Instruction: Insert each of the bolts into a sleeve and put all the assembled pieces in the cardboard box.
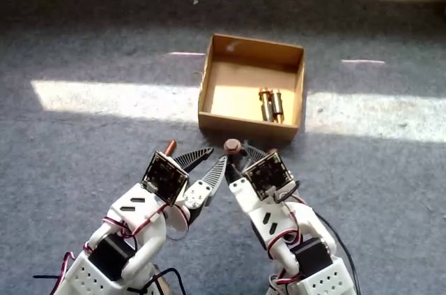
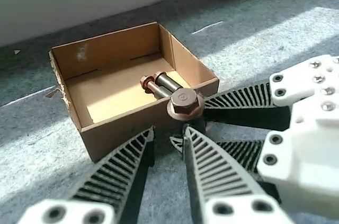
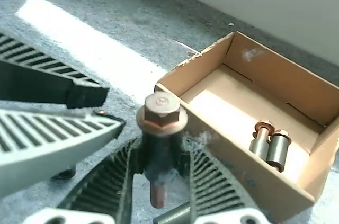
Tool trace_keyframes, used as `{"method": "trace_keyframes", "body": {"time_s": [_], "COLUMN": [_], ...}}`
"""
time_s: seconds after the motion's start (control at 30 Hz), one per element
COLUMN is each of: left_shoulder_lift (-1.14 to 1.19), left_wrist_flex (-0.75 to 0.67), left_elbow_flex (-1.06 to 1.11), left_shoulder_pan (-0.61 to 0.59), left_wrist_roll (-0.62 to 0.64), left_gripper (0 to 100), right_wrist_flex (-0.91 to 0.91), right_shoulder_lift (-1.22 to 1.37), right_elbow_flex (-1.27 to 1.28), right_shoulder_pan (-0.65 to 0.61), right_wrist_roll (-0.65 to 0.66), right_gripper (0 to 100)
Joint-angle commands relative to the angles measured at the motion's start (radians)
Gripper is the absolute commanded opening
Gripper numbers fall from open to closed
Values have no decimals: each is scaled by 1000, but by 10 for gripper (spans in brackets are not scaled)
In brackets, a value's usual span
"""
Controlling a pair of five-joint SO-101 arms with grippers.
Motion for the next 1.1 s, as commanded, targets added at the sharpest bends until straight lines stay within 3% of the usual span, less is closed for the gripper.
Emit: {"method": "trace_keyframes", "body": {"time_s": [0.0, 0.17, 0.43, 0.6, 1.07], "left_shoulder_lift": [-33, -33, -33, -33, -31], "left_wrist_flex": [0, 3, 3, -2, 244], "left_elbow_flex": [-4, -7, 68, 128, 143], "left_shoulder_pan": [-19, -61, -394, -535, -585], "left_wrist_roll": [-12, -12, -12, -12, -12], "left_gripper": [108, 108, 108, 108, 108], "right_wrist_flex": [-7, -7, -7, -7, 21], "right_shoulder_lift": [-13, -13, -13, -13, -13], "right_elbow_flex": [153, 153, 153, 153, 153], "right_shoulder_pan": [51, 94, 131, 131, 133], "right_wrist_roll": [5, 5, 5, 5, 5], "right_gripper": [5, 5, 5, 5, 5]}}
